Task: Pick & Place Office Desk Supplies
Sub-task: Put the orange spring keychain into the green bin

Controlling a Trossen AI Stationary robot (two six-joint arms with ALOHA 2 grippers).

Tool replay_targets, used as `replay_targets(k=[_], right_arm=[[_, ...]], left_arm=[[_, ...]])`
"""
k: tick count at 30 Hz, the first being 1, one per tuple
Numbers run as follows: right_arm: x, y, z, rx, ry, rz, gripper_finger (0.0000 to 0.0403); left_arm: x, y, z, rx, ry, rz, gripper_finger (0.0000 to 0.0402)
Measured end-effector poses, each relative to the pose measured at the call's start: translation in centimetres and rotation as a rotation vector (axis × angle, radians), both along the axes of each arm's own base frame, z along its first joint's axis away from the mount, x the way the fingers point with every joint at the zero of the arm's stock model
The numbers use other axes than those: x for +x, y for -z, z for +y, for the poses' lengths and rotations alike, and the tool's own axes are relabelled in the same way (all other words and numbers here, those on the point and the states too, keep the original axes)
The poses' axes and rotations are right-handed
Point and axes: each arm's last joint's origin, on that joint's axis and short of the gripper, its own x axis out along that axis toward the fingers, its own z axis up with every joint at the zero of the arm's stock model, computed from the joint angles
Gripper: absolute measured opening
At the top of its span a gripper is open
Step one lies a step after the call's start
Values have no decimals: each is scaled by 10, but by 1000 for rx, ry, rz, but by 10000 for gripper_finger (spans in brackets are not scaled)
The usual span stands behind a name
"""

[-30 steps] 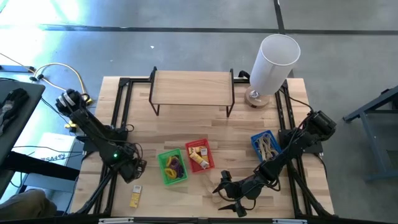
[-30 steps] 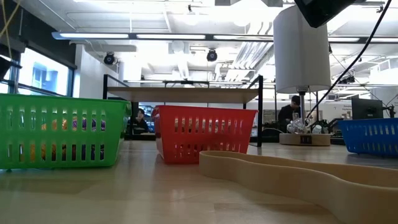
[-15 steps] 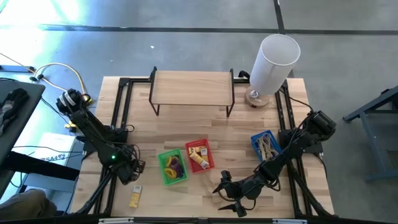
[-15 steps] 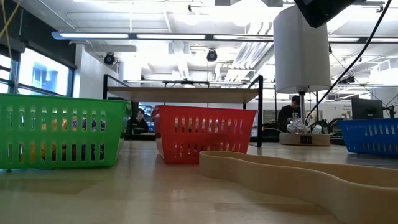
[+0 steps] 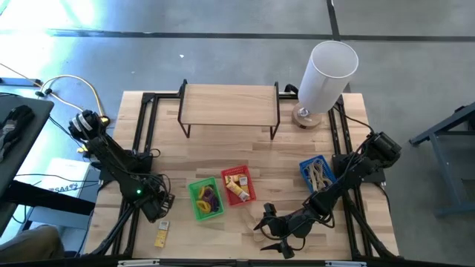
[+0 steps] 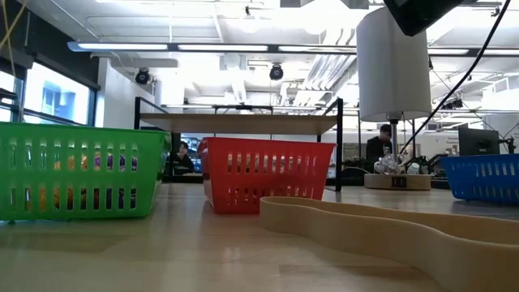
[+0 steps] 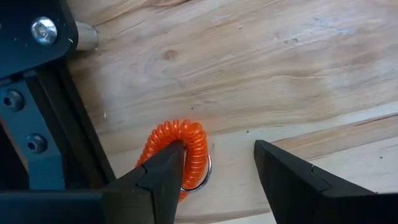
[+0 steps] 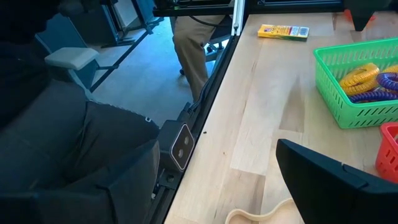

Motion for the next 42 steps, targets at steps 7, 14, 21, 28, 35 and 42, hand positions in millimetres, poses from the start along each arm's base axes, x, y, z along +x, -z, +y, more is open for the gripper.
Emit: replay_targets(k=[7,14,21,28,35,42], right_arm=[[0,0,0,-2,2,-1,311],[0,0,0,-2,2,-2,311],[0,0,0,-2,2,-2,311],[3,0,-4,-2,15,-1,311],[5,0,-6,-2,23,-2,311],[5,0,-6,-2,23,-2,311]], left_arm=[[0,0,0,-2,24,-2,139],[0,0,0,5,54,5,73],[1,-2,1,47,134,-10,27],[13,-31,-4,157,254,-92,23],[44,-82,-14,198,386,-281,23],[79,-121,-7,295,509,-466,22]])
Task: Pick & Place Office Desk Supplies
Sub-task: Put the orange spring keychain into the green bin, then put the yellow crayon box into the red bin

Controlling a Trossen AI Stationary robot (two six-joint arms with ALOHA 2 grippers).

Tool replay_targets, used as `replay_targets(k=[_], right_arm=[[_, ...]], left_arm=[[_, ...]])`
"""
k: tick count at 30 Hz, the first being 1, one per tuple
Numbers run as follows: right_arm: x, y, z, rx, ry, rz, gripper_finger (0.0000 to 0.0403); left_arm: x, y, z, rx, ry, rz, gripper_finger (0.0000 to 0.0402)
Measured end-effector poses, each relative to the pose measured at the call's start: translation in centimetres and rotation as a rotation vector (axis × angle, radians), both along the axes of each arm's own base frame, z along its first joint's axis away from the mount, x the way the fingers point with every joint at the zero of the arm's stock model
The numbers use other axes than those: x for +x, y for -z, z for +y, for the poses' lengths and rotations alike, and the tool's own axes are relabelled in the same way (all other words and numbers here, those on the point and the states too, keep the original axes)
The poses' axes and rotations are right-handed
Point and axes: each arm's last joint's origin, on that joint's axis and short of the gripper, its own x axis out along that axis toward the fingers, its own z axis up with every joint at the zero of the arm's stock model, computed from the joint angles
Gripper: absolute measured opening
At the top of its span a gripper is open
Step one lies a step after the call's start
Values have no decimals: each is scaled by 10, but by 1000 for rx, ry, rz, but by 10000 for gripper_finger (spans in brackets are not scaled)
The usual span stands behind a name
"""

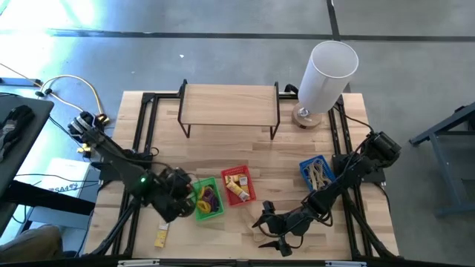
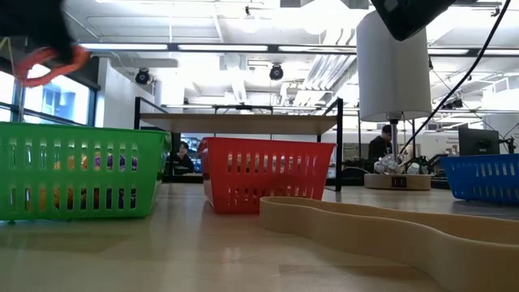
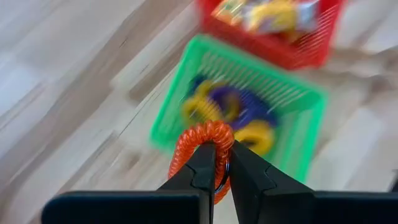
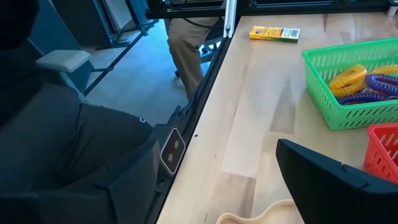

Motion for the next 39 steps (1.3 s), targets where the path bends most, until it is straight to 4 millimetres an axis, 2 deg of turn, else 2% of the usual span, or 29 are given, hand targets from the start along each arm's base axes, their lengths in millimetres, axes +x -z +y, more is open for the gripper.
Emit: replay_targets(k=[6,15,20,32,39], right_arm=[[0,0,0,-6,-3,-2,311],[0,0,0,-8,-6,1,311],[0,0,0,-8,-7,1,311],[0,0,0,-8,-7,1,311],[0,0,0,-8,-7,1,311]], left_arm=[[33,-1,8,11,79,-102,22],[70,28,10,-79,127,-15,22],[75,35,13,-105,88,10,39],[76,36,13,-154,98,27,161],[72,25,16,-136,139,-10,172]])
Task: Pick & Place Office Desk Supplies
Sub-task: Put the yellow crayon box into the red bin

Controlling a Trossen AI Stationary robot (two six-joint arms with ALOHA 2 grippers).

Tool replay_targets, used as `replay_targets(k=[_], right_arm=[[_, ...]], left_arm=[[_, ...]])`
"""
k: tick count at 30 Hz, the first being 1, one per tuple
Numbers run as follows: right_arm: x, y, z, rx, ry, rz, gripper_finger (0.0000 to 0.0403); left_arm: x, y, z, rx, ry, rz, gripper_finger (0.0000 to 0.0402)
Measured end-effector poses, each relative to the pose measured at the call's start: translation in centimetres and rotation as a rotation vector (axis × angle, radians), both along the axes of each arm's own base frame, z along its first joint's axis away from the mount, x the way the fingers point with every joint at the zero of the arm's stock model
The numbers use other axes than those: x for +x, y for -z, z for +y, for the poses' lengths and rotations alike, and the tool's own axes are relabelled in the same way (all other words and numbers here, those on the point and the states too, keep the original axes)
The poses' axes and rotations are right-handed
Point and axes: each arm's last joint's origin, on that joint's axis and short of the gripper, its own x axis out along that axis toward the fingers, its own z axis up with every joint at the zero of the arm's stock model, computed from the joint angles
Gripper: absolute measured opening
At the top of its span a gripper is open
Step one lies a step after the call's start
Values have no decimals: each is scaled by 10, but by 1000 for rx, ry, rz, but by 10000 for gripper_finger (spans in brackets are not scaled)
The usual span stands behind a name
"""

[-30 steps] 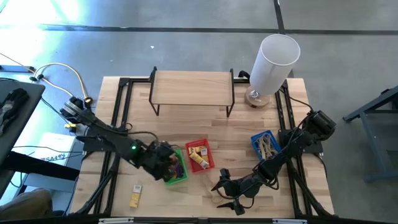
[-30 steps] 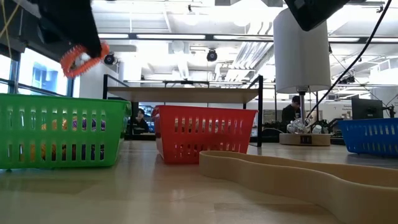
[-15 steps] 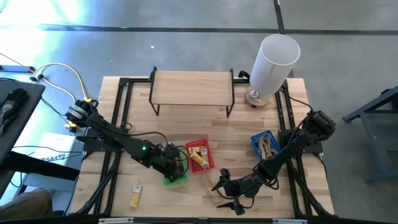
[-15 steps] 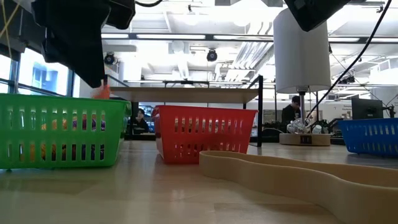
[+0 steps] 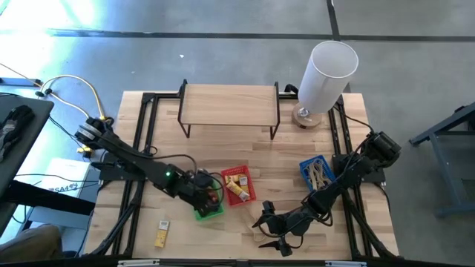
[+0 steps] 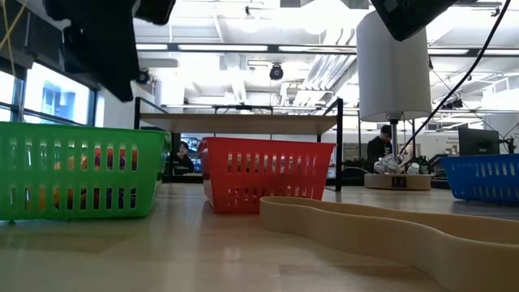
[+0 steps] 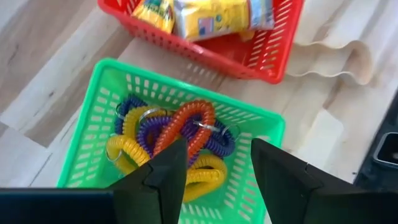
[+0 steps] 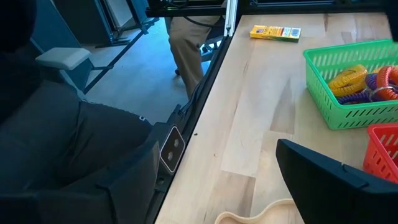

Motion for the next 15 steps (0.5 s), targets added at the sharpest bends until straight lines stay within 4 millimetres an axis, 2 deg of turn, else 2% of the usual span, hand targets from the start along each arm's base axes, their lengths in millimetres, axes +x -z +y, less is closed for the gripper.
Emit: replay_targets(k=[6,15], right_arm=[[0,0,0,0,0,0,311],[0,0,0,-1,0,1,311]], left_arm=[[-9,-11,-5,1,37,-44,172],[-18,-10,-22,-36,37,-43,172]])
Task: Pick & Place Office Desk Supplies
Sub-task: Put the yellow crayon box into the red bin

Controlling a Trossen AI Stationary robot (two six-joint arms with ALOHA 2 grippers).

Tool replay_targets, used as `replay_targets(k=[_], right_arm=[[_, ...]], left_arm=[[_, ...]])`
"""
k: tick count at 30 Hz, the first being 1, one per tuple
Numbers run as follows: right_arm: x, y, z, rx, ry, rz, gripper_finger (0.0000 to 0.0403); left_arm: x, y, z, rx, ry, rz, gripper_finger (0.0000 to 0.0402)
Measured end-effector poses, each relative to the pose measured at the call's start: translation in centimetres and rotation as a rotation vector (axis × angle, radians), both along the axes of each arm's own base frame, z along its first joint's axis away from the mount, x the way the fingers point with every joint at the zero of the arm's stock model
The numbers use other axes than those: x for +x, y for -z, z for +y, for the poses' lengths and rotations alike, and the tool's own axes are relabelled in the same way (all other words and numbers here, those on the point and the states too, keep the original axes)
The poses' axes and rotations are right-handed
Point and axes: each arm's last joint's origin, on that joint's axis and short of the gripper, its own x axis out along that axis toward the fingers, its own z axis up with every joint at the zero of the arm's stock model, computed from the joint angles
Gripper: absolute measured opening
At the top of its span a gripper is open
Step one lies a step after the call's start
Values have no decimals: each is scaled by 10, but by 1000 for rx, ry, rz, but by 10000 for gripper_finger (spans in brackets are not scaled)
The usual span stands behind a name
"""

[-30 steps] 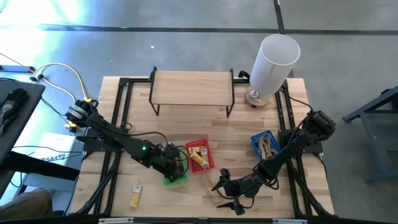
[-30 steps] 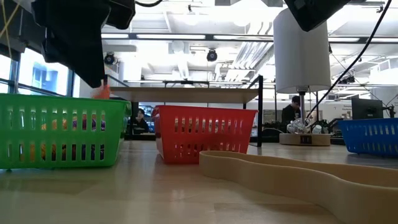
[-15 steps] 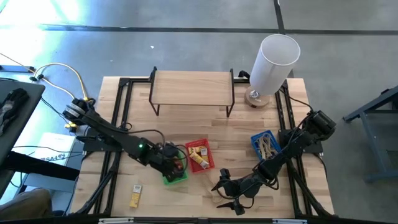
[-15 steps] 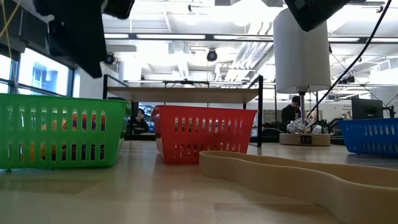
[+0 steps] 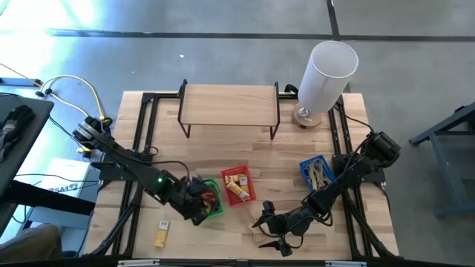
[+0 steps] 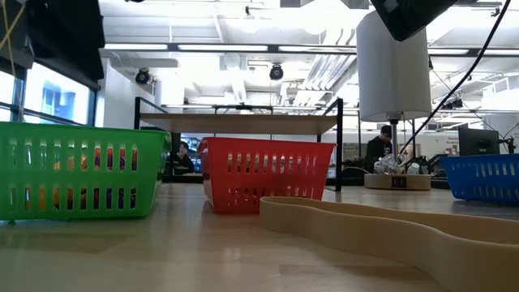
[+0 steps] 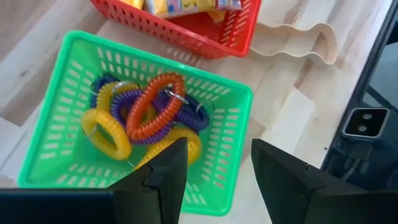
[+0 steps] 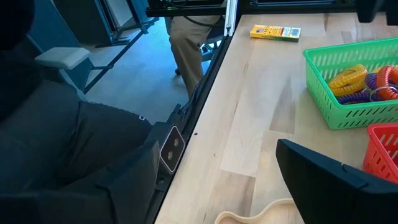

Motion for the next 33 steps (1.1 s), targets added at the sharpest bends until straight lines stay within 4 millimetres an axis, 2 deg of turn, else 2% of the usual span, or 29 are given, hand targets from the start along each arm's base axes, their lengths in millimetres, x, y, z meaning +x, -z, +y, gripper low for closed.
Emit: replay_targets(k=[12,22,24,27,33], right_arm=[[0,0,0,0,0,0,311],[0,0,0,0,0,0,311],[0,0,0,0,0,-1,311],[0,0,0,0,0,-1,311],[0,0,0,-1,0,0,311]], left_arm=[[-2,3,-7,6,30,3,176],[3,9,-3,2,-7,30,249],[6,9,0,-17,43,53,255],[7,8,2,-55,26,59,256],[5,1,-5,-191,65,113,257]])
